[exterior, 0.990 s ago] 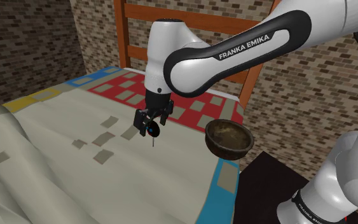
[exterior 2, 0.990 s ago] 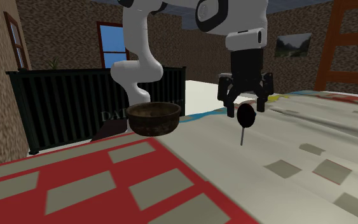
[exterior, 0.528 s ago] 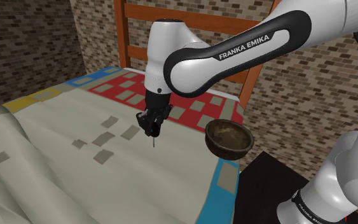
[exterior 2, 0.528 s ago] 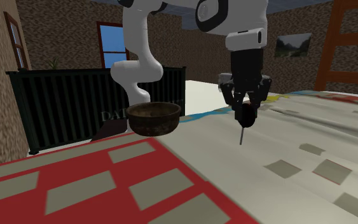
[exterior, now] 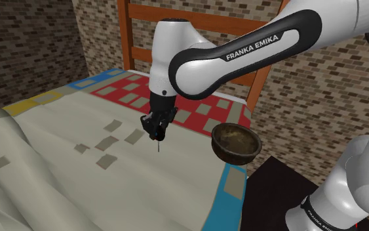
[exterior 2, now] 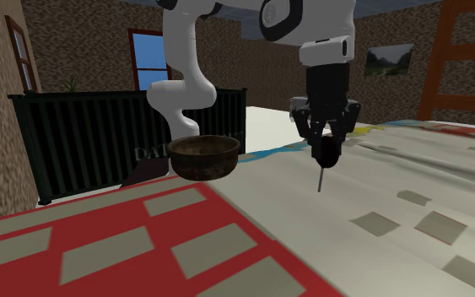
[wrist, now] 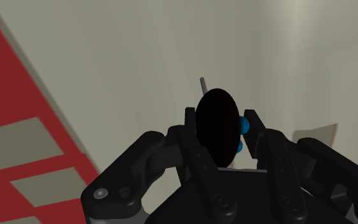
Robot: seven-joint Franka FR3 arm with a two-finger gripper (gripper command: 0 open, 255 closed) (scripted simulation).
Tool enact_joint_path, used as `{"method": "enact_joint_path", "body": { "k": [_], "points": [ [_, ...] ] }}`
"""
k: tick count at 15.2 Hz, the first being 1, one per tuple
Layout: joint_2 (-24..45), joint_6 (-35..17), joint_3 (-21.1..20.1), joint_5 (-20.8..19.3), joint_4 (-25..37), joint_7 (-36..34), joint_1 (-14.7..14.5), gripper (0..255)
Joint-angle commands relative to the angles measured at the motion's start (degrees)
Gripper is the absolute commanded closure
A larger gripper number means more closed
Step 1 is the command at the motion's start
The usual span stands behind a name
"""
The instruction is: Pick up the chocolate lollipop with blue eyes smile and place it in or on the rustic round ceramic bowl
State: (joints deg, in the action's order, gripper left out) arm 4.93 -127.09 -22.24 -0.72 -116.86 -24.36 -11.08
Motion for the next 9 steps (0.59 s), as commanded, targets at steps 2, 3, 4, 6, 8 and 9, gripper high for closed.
{"method": "enact_joint_path", "body": {
  "k": [2,3,4,6,8,9],
  "points": [
    [-0.79,1.86,-0.02,0.38,1.15,0.25,0.07,255],
    [-1.08,2.59,-0.02,0.52,1.6,0.33,0.1,255],
    [-1.36,3.32,-0.02,0.65,2.08,0.41,0.12,255],
    [-1.89,4.79,-0.02,0.89,3.06,0.55,0.16,255],
    [-2.36,6.27,-0.01,1.1,4.09,0.67,0.2,255],
    [-2.58,7.0,-0.01,1.19,4.63,0.73,0.22,255]
  ]
}}
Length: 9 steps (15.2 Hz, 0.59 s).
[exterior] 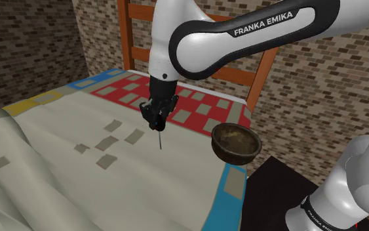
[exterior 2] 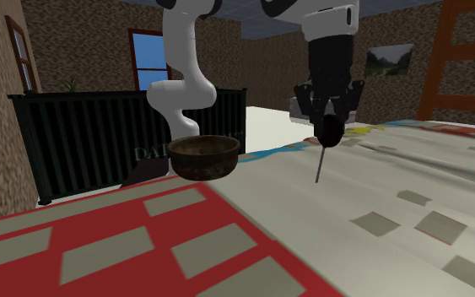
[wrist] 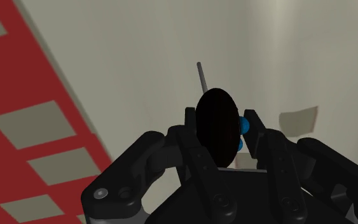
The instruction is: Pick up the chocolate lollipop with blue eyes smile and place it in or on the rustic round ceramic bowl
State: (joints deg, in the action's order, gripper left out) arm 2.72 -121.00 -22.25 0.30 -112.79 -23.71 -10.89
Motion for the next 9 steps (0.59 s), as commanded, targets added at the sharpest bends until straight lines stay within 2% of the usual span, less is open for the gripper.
{"method": "enact_joint_path", "body": {
  "k": [1,9],
  "points": [
    [-0.58,1.65,0.0,0.26,1.1,0.13,0.03,255],
    [-1.78,7.63,0.06,0.74,5.96,0.37,0.13,255]
  ]
}}
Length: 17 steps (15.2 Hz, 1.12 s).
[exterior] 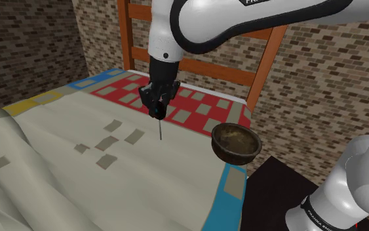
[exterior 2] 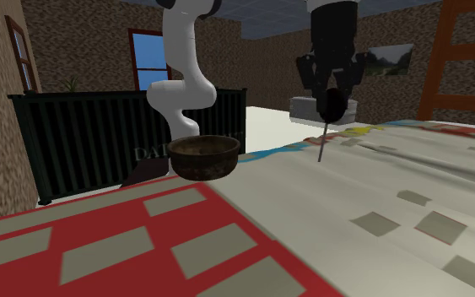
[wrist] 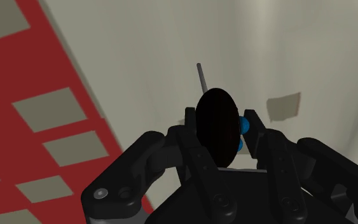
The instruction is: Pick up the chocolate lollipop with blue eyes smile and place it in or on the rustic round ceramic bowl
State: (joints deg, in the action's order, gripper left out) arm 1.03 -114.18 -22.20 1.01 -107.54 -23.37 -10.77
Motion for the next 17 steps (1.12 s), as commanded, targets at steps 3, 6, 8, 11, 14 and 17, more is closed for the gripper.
{"method": "enact_joint_path", "body": {
  "k": [3,6,8,11,14,17],
  "points": [
    [-0.32,3.08,0.04,0.12,2.77,0.06,0.04,255],
    [-0.44,5.37,0.05,0.15,4.95,0.04,0.05,255],
    [-0.45,6.91,0.05,0.15,6.48,0.01,0.06,255],
    [-0.36,9.24,0.04,0.1,8.89,-0.06,0.05,255],
    [-0.22,10.94,0.02,0.03,10.72,-0.13,0.03,255],
    [-7.11,10.86,1.67,2.85,4.09,3.47,1.49,255]
  ]
}}
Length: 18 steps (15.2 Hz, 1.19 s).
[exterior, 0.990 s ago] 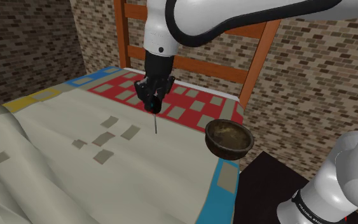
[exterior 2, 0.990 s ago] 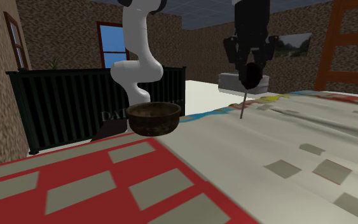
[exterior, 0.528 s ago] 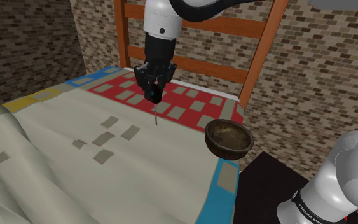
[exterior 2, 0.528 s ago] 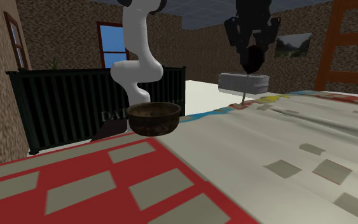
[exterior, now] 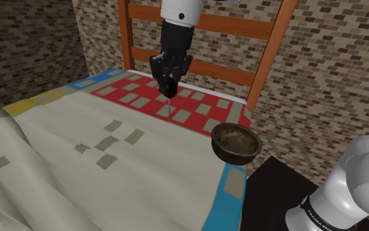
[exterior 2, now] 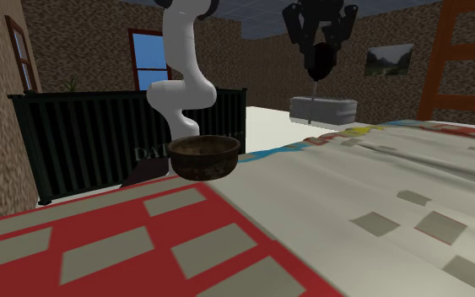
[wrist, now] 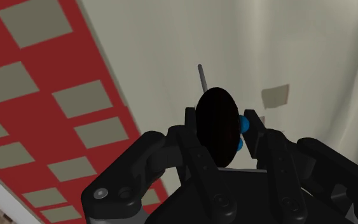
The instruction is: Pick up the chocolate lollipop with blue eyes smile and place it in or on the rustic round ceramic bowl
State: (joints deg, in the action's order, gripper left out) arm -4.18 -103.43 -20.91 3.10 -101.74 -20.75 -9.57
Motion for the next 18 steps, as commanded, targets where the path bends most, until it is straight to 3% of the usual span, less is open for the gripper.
{"method": "enact_joint_path", "body": {
  "k": [1,9,18],
  "points": [
    [-4.11,0.23,1.03,1.55,-3.72,2.05,0.64,255],
    [-20.2,3.52,7.47,5.08,-16.78,11.04,2.13,255],
    [-35.41,10.51,15.83,3.56,-25.93,20.03,3.63,255]
  ]
}}
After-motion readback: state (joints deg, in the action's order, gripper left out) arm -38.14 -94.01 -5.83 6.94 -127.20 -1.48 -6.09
